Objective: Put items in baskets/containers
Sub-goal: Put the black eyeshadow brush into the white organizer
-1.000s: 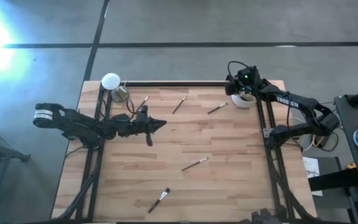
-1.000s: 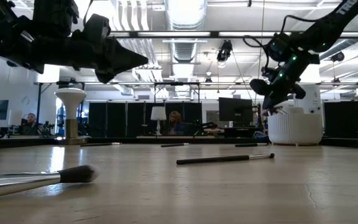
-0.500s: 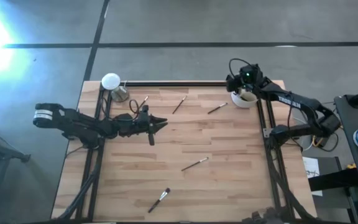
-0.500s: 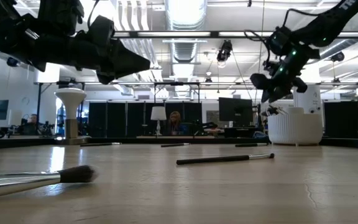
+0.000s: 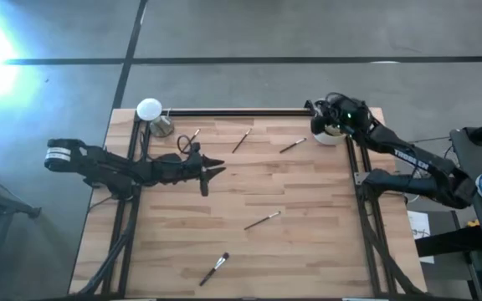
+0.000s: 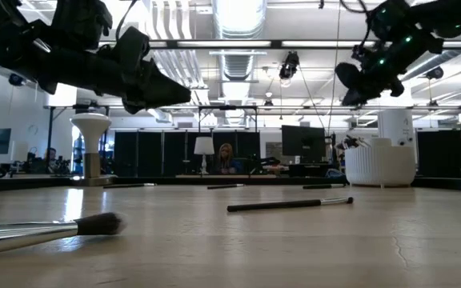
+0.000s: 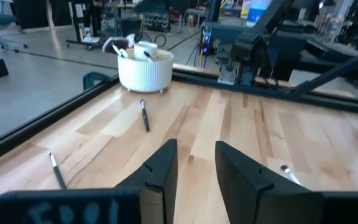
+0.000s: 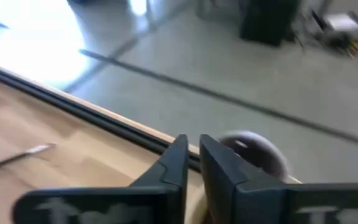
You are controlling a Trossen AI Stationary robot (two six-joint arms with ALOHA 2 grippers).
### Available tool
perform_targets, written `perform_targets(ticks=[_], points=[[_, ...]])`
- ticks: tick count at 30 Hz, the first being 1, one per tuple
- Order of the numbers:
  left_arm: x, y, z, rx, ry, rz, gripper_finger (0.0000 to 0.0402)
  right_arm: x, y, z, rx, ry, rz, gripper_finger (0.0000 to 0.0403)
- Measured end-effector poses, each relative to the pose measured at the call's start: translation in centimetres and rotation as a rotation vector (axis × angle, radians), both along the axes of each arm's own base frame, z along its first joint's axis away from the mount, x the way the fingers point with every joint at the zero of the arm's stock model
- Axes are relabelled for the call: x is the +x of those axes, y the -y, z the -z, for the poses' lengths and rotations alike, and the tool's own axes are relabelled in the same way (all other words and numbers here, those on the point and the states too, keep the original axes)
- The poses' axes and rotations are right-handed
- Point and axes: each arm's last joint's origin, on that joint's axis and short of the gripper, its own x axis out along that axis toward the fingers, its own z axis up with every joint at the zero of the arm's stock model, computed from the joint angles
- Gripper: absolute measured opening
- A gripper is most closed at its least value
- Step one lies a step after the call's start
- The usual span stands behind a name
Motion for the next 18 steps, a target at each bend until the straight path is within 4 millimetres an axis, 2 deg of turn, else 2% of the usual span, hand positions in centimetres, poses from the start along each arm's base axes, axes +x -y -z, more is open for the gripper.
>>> perform_targets(ticks=[3, 9, 13, 18], points=[[-0.1, 0.0, 0.1, 0.008, -0.042, -0.01, 0.0089, 0.4, -1.4, 0.5, -0.07, 0.056, -0.074, 0.0013], [-0.9, -0.4, 0.1, 0.004, -0.145, -0.143, 0.0066, 1.1, -3.6, 1.6, -0.189, 0.194, -0.19, 0.0009], [-1.0, -0.9, -0.3, -0.031, -0.255, -0.247, 0.0042, 1.3, -4.2, 1.9, -0.272, 0.243, -0.232, 0.0008], [-0.5, -2.6, -0.4, -0.03, -0.431, -0.38, 0.0004, 1.3, -4.2, 1.9, -0.271, 0.256, -0.23, 0.0008]])
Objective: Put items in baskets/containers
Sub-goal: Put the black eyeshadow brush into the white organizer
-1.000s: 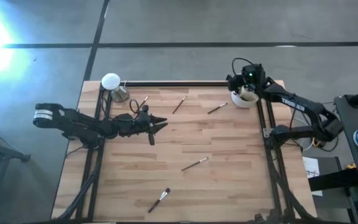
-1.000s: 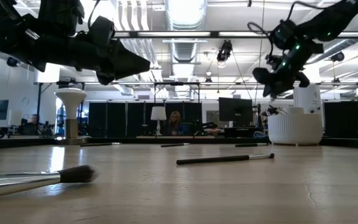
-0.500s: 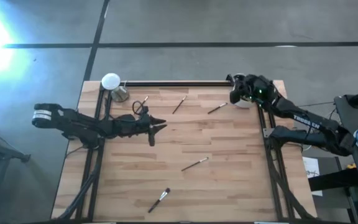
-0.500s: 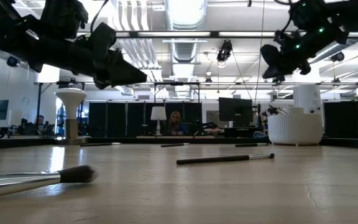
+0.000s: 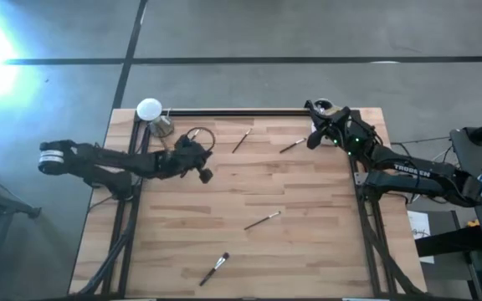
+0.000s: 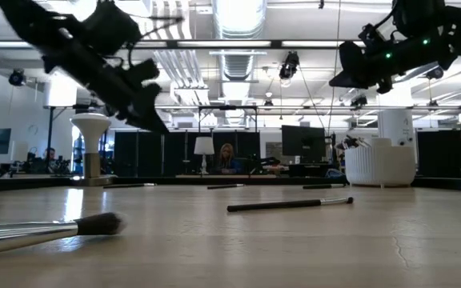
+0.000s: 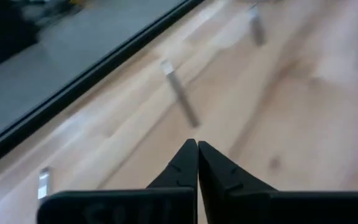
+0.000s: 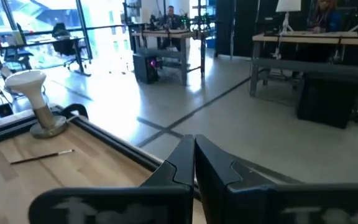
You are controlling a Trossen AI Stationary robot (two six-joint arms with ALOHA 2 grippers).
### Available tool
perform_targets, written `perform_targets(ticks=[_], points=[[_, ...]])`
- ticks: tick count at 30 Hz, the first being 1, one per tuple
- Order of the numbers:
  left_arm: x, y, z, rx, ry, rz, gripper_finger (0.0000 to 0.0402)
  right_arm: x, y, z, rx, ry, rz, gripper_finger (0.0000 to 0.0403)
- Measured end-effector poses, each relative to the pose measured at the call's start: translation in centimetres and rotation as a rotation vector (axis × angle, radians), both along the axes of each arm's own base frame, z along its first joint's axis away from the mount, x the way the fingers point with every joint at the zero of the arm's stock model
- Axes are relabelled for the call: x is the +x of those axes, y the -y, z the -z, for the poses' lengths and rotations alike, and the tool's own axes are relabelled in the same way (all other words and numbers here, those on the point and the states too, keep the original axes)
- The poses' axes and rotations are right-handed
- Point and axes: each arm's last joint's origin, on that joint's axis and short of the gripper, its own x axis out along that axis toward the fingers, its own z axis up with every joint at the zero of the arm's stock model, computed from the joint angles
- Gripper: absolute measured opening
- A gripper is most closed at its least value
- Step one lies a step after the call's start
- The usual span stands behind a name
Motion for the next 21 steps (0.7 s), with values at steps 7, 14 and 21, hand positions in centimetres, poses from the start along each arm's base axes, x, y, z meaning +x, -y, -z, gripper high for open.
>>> perform_targets(ticks=[7, 14, 21], points=[[1.5, -4.8, 0.3, -0.097, -0.151, -0.148, 0.0006, 0.4, 0.0, -0.3, 0.01, -0.008, -0.015, 0.0008], [2.5, -9.2, 0.5, -0.205, -0.22, -0.24, 0.0057, 0.4, -0.1, -0.1, 0.002, -0.02, -0.017, 0.0008], [1.8, -12.4, 1.6, -0.262, -0.293, -0.341, 0.0105, 0.4, -0.1, -0.1, 0.001, -0.021, -0.019, 0.0008]])
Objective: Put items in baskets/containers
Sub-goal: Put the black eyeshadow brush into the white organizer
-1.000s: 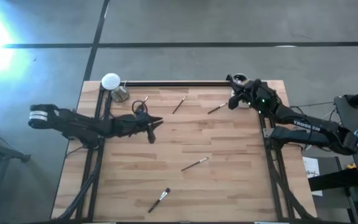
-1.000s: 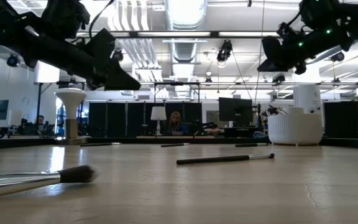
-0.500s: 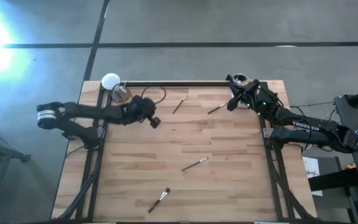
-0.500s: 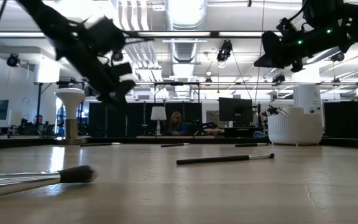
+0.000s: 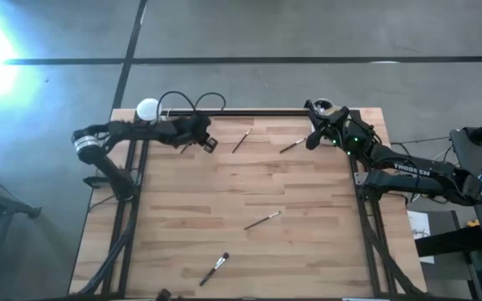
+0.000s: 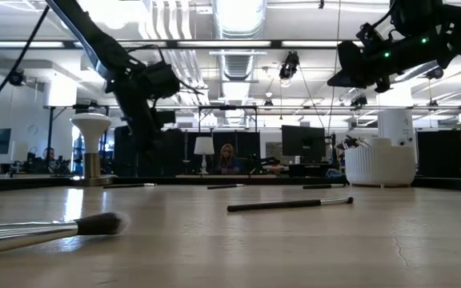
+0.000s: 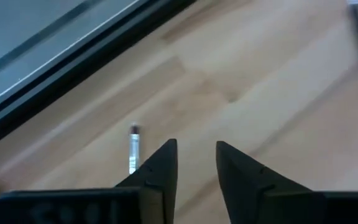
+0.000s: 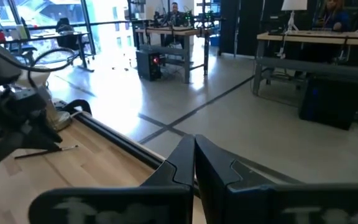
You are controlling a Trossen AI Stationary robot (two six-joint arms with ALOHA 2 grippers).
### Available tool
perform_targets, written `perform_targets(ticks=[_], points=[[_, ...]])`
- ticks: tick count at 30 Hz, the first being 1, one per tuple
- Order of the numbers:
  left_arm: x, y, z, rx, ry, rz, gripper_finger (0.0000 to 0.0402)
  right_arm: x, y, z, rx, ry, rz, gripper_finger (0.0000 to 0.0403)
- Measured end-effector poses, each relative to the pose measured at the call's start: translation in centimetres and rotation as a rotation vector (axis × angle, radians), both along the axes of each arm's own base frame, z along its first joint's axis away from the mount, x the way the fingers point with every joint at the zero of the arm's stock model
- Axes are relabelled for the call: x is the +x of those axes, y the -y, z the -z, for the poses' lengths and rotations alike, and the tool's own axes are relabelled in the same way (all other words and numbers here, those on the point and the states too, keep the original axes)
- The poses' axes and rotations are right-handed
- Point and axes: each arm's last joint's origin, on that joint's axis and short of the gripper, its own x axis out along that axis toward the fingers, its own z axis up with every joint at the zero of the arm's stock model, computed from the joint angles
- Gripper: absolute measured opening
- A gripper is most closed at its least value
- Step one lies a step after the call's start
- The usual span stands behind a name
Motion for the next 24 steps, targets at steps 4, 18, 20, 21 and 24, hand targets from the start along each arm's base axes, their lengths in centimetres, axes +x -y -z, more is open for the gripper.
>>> perform_targets(ticks=[4, 18, 20, 21, 24], points=[[-0.8, -1.4, 0.8, -0.016, -0.024, -0.054, 0.0108, 0.0, 0.0, 0.0, 0.0, 0.0, -0.003, 0.0008], [-1.5, -3.8, 3.1, -0.008, -0.073, -0.114, 0.0108, 0.0, 0.0, 0.0, 0.0, -0.001, -0.003, 0.0008], [-1.7, -4.0, 3.3, 0.001, -0.092, -0.136, 0.0108, 0.0, 0.0, 0.0, 0.0, -0.001, -0.003, 0.0008], [-1.8, -4.2, 3.5, 0.0, -0.094, -0.142, 0.0108, 0.0, 0.0, 0.0, 0.0, -0.001, -0.003, 0.0008], [-1.8, -4.4, 3.7, -0.001, -0.097, -0.137, 0.0108, 0.0, 0.0, 0.0, 0.0, -0.002, -0.004, 0.0008]])
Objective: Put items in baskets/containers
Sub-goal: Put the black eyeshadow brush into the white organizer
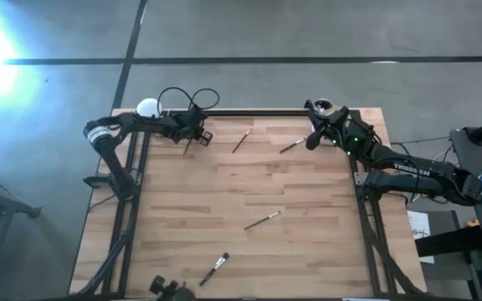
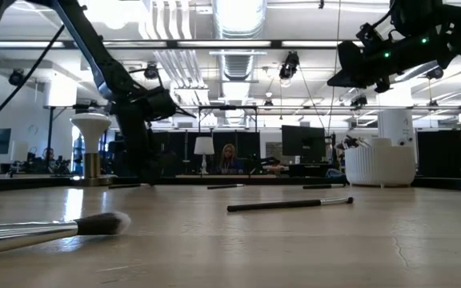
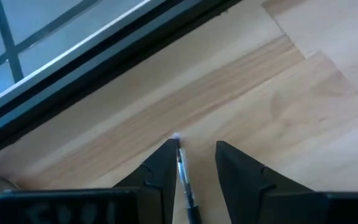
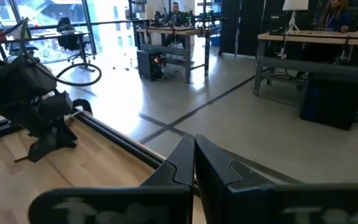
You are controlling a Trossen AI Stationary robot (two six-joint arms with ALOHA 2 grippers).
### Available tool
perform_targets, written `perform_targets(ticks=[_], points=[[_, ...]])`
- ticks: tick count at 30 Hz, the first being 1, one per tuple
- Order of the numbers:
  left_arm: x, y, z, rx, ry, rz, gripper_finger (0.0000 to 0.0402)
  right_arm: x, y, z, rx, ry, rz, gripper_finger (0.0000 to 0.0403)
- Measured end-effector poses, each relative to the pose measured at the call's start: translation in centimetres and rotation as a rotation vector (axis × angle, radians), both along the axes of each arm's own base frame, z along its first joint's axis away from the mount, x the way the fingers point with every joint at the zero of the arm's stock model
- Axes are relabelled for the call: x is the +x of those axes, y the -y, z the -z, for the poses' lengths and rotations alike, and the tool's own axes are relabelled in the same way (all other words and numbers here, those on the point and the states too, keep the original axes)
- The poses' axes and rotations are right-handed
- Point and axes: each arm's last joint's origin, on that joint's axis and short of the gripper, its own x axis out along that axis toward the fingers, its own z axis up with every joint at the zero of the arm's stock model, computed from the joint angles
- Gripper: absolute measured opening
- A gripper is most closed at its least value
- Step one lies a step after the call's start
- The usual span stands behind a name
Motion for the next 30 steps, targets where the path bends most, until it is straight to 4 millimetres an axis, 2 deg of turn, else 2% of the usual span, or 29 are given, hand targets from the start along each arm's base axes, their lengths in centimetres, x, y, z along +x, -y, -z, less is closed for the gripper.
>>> perform_targets(ticks=[16, 20, 26, 30], points=[[-0.05, -0.23, 0.33, -0.03, 0.063, 0.039, 0.0099, 0.0, 0.01, 0.0, -0.001, -0.001, 0.0, 0.0008], [-0.08, -0.15, 0.42, -0.037, 0.061, 0.057, 0.0077, 0.0, 0.01, 0.0, 0.0, 0.0, 0.0, 0.0008], [-0.01, -0.09, 0.45, -0.045, 0.073, 0.067, 0.001, 0.0, 0.01, 0.0, 0.0, 0.0, 0.0, 0.0008], [0.01, -0.06, 0.4, -0.041, 0.076, 0.068, 0.0002, 0.0, 0.01, 0.0, 0.0, 0.0, 0.0, 0.0008]])
